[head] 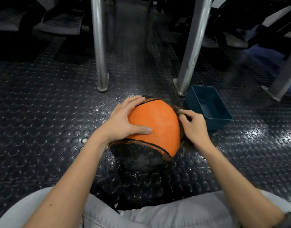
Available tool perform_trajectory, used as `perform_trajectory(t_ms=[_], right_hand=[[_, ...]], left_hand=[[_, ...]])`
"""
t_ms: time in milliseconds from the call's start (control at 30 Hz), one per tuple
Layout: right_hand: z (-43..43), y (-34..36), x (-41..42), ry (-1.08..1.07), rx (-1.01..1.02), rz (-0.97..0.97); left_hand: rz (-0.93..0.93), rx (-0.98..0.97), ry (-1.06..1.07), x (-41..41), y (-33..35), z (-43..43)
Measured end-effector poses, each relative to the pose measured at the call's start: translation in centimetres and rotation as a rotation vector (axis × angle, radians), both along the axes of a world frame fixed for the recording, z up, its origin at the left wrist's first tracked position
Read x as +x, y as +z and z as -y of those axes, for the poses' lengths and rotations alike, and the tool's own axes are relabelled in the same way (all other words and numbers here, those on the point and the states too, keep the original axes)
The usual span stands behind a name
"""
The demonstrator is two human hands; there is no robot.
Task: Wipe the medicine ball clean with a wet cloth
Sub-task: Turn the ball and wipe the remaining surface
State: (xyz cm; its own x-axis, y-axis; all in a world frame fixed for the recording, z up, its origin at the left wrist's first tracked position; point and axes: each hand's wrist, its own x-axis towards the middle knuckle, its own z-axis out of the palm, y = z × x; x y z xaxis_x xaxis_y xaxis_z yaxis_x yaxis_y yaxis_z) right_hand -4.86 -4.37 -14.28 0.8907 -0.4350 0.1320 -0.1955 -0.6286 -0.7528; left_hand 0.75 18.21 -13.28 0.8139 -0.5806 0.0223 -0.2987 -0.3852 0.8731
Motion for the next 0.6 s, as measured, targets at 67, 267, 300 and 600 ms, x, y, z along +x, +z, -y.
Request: perform_trajectory(t_ms=[67, 267, 300, 600], right_hand=[[-2.0, 0.7, -0.8, 0.046, -0.093, 0.117], [-1.9, 2.0, -1.0, 0.443, -0.332, 0.347], [-0.9, 1.8, -0.3, 0.374, -0.253, 0.290], [-3.2, 1.7, -2.2, 0.289, -0.311, 0.363]], left_hand=[[-0.009, -0.024, 0.026, 0.2, -0.2, -0.1], [0.003, -0.034, 0.038, 0.3, -0.4, -0.1], [-0.009, -0.018, 0.030, 0.3, -0.4, -0.1], [-0.035, -0.029, 0.015, 0.7, -0.5, -0.7]])
